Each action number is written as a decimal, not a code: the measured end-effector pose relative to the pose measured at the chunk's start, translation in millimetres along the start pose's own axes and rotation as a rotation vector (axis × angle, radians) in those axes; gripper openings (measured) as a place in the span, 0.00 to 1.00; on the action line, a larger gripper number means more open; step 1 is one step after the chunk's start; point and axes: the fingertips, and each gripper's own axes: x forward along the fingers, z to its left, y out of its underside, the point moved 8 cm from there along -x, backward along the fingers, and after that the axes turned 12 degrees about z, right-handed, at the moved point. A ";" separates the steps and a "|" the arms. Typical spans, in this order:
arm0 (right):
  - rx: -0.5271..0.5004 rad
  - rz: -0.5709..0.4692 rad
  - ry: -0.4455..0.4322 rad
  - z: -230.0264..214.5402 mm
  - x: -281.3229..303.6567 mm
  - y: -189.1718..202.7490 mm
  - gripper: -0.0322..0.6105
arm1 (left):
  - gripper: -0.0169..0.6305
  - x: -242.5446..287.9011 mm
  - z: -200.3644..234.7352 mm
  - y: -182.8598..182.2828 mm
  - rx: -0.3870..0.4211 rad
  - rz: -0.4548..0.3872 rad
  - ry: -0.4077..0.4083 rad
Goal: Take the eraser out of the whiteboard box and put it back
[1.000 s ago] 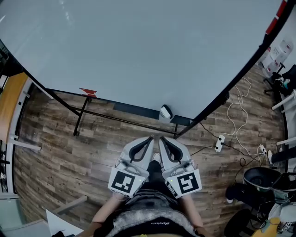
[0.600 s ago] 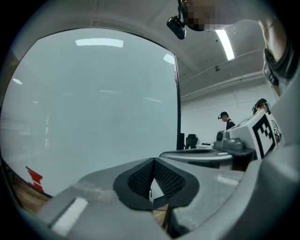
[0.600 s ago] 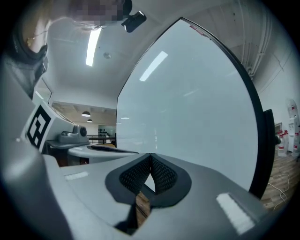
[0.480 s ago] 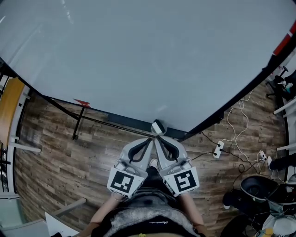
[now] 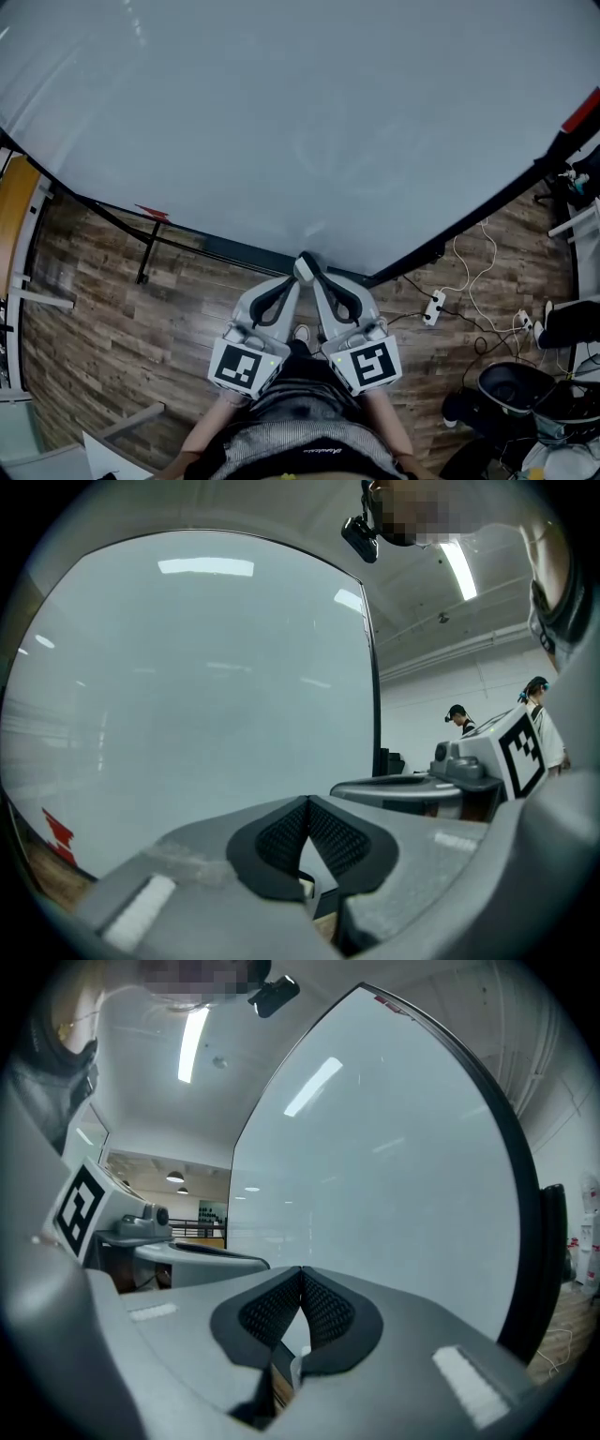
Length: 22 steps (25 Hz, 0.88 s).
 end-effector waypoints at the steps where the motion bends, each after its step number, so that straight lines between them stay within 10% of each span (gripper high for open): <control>1: 0.009 0.002 0.009 -2.8 -0.2 0.2 0.05 | 0.03 2.9 0.5 -1.8 0.006 0.005 0.005; 22: 0.089 0.008 0.245 -5.4 42.1 -17.4 0.05 | 0.03 35.6 58.1 -38.7 0.115 0.053 0.269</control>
